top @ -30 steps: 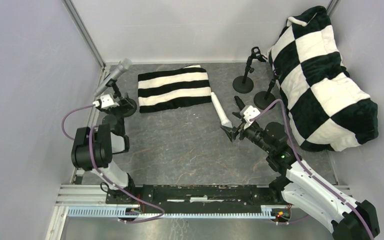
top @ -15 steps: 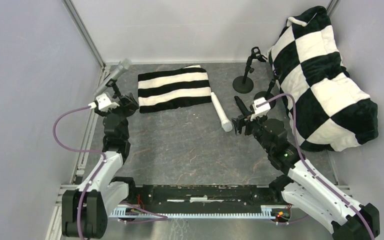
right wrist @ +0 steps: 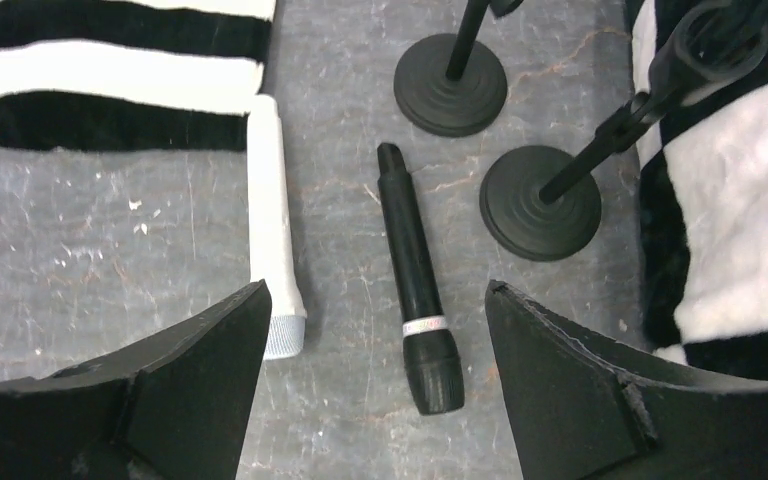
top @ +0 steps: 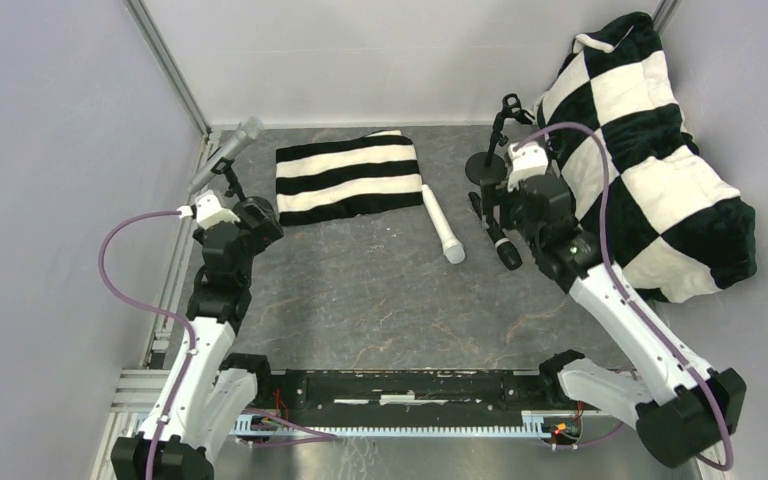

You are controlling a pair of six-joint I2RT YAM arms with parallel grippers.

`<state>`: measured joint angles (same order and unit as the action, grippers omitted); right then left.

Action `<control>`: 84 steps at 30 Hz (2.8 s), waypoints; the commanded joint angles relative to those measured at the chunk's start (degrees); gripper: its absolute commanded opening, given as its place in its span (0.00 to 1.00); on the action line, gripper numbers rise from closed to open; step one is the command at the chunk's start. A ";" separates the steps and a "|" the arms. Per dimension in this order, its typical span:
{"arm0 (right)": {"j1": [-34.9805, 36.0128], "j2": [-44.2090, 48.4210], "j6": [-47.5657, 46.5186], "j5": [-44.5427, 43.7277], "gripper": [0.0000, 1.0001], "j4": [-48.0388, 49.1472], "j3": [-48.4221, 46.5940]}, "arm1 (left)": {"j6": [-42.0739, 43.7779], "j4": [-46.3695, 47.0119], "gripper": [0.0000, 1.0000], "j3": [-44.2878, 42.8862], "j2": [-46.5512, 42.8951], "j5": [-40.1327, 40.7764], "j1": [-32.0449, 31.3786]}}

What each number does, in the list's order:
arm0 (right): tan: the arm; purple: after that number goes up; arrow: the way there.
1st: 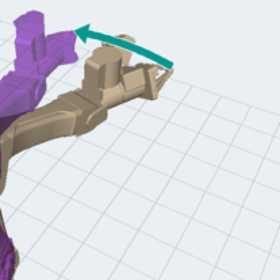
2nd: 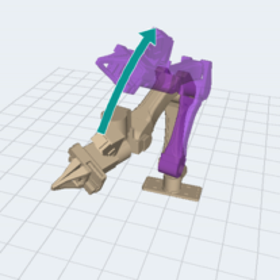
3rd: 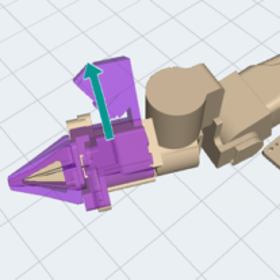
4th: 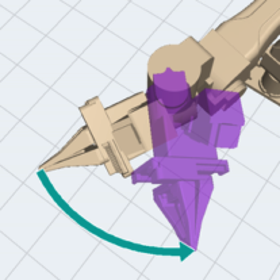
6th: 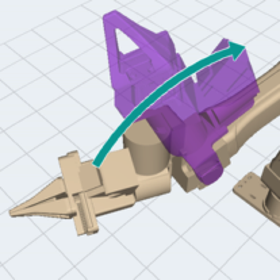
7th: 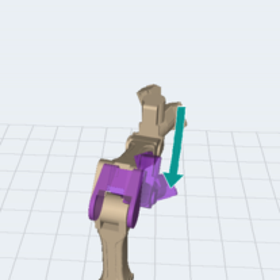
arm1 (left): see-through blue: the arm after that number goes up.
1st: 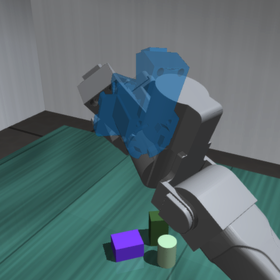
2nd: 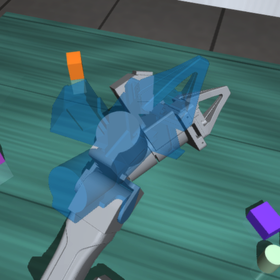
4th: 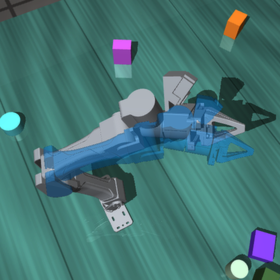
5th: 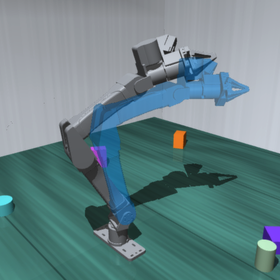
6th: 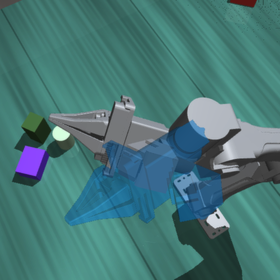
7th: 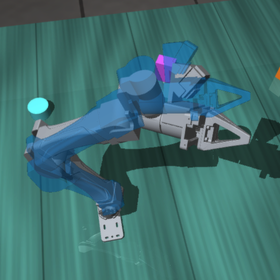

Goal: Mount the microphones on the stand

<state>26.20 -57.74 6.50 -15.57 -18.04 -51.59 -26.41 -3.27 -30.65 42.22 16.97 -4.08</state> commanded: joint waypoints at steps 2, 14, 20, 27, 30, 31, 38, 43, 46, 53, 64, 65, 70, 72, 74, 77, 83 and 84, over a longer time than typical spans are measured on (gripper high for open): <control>-7.34 -7.89 1.39 8.11 0.85 -0.96 -11.97 | 0.19 -8.99 1.00 -3.63 0.19 -3.49 -4.18; -13.26 -27.04 3.03 12.10 0.85 5.96 -24.22 | 3.30 -14.88 1.00 -4.06 0.17 2.35 -16.82; -14.37 -33.55 0.16 9.96 0.84 12.76 -25.37 | 2.94 -15.08 1.00 -3.39 -1.17 2.75 -16.92; -15.76 -37.53 -3.46 8.72 0.80 30.64 -20.16 | 2.80 -14.57 1.00 -3.27 -0.85 1.44 -16.92; -16.24 -40.65 -5.55 8.83 0.78 33.48 -21.57 | 2.68 -13.82 1.00 -3.11 -1.11 0.53 -16.87; -16.60 -41.93 -5.84 9.23 0.77 33.61 -22.57 | 2.67 -13.73 1.00 -3.00 -1.29 0.73 -16.92; -18.18 -48.38 -6.00 12.85 0.75 35.23 -27.51 | 2.59 -13.34 1.00 -2.90 -1.28 0.27 -16.88; -18.90 -51.67 -8.11 13.63 0.74 37.11 -29.96 | 2.73 -13.17 1.00 -2.85 -1.25 -0.22 -16.89; -19.38 -53.77 -7.28 14.54 0.71 37.36 -32.21 | 2.77 -13.12 1.00 -2.90 -1.34 -0.27 -16.88; -19.48 -58.22 -4.76 17.59 0.54 37.05 -36.80 | 3.03 -13.00 1.00 -2.77 -1.41 -0.12 -16.89; -19.60 -57.74 -4.23 17.86 0.29 37.27 -37.08 | 3.20 -13.00 1.00 -2.78 -1.17 -0.58 -16.85; -19.59 -57.07 -4.18 17.94 0.25 37.74 -36.71 | 3.14 -13.03 1.00 -2.83 -1.17 -0.64 -16.91; -19.54 -53.20 -3.23 19.32 0.06 39.48 -35.11 | 3.21 -13.00 1.00 -2.83 -1.08 -0.97 -16.86; -19.56 -51.27 -2.50 19.53 0.01 40.37 -33.81 | 3.21 -13.05 1.00 -2.82 -1.00 -1.08 -16.92; -19.51 -48.88 -1.82 19.75 0.00 41.37 -32.36 | 3.17 -13.05 1.00 -2.82 -0.91 -1.34 -16.88; -19.45 -46.16 -1.32 20.04 0.00 41.57 -30.92 | 3.21 -12.93 1.00 -2.80 -0.72 -1.74 -16.90; -18.56 -40.43 -1.78 21.19 0.00 40.85 -28.80 | 3.21 -12.61 1.00 -2.73 -0.56 -2.45 -16.88; -17.93 -39.47 -2.16 21.26 0.00 40.67 -28.45 | 3.20 -12.60 1.00 -2.74 -0.56 -2.50 -16.86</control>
<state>6.92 -105.62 4.51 4.10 15.18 -79.55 -26.06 -17.87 -33.01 41.63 15.79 -20.78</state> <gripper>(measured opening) 0.356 0.996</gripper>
